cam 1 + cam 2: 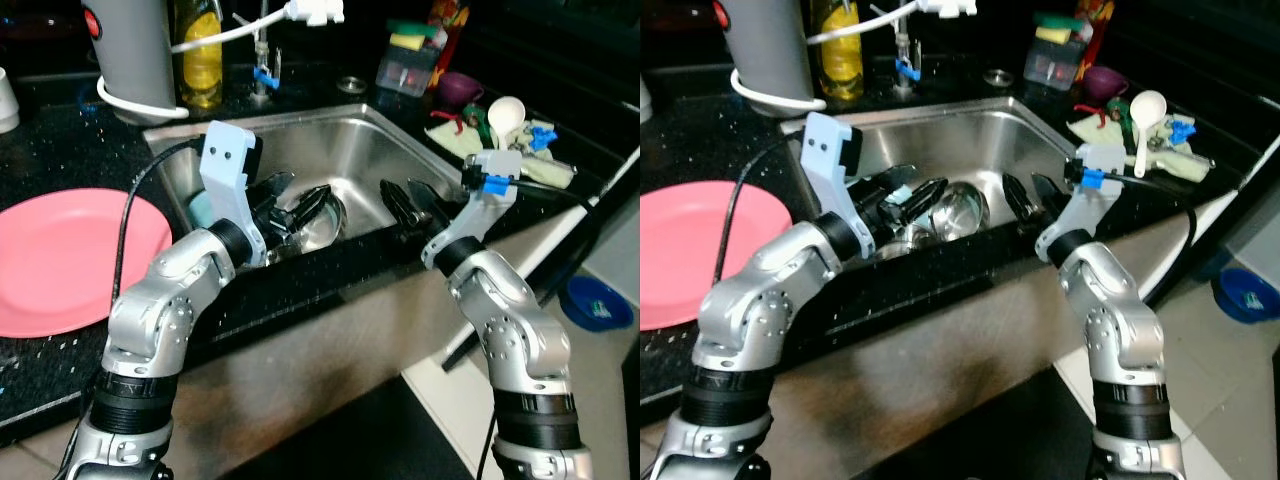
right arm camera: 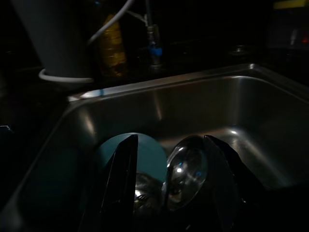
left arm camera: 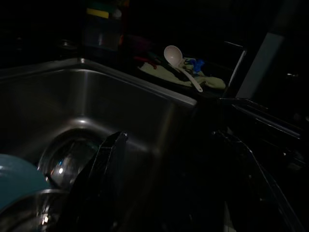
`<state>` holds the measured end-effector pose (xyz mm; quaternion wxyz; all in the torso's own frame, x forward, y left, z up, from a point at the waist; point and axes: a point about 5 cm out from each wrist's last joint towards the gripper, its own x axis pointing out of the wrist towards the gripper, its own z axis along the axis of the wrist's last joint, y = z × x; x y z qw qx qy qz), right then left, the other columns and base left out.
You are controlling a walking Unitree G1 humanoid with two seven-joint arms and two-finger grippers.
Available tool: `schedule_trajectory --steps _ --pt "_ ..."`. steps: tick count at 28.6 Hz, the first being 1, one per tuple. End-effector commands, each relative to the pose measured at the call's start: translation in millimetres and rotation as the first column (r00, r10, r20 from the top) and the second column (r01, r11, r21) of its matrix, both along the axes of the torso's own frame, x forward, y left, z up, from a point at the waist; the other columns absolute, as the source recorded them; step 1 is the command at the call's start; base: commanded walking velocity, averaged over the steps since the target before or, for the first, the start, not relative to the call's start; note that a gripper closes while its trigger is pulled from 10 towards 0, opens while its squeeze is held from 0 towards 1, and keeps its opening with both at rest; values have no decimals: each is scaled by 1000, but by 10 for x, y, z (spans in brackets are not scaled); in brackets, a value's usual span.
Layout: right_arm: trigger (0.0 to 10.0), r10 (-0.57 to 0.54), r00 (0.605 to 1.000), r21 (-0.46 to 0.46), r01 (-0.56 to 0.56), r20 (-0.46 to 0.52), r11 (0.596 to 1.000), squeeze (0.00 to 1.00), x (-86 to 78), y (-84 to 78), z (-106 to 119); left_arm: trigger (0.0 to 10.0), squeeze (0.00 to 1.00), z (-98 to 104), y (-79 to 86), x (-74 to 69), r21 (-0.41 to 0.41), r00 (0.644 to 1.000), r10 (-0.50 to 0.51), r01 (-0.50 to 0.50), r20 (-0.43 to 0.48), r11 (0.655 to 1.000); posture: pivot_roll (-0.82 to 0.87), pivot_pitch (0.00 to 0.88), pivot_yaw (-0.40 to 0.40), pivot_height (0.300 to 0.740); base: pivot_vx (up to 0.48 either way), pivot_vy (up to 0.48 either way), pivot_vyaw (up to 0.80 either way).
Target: Kitchen organization
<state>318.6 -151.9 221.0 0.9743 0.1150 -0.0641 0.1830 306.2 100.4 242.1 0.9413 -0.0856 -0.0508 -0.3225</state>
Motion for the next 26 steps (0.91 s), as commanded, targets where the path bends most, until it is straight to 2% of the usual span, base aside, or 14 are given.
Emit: schedule_trajectory --steps 1,9,13,18,21,22,24,26 --pt "10000 -8 1000 -9 8 -5 1000 0 5 -6 -40 10000 0 -38 1 -17 13 1000 6 -5 -16 1000 120 12 -143 740 -322 0 0" --pt "10000 -12 1000 14 12 -1 1000 0 -20 -9 -163 10000 0 -53 23 -31 41 1000 28 -27 -10 999 121 12 -142 740 -337 0 0" --pt "10000 10 1000 105 -10 -4 994 0 -96 -21 -366 10000 0 -138 43 -52 84 999 52 -50 -13 995 123 10 -144 740 -337 0 0" --pt "10000 2 999 100 2 -40 995 0 -142 -34 -564 10000 0 -295 78 -93 134 996 89 -86 -23 987 126 10 -145 740 -325 0 0" --pt "10000 1 999 101 3 -41 995 0 -145 -36 -578 10000 0 -312 81 -98 141 995 93 -89 -23 986 127 11 -146 740 -307 0 0" --pt "10000 -17 997 82 22 -71 996 0 -169 -34 -706 10000 0 -452 128 -141 163 988 149 -143 -29 976 129 11 -145 740 0 0 0" --pt "10000 -29 995 54 34 -95 998 0 -194 -22 -808 10000 0 -576 173 -187 179 979 201 -190 -41 965 129 11 -145 740 0 0 0" --pt "10000 -32 995 43 36 -100 998 0 -203 -17 -841 10000 0 -620 190 -206 186 975 220 -208 -45 960 129 11 -145 740 0 0 0"
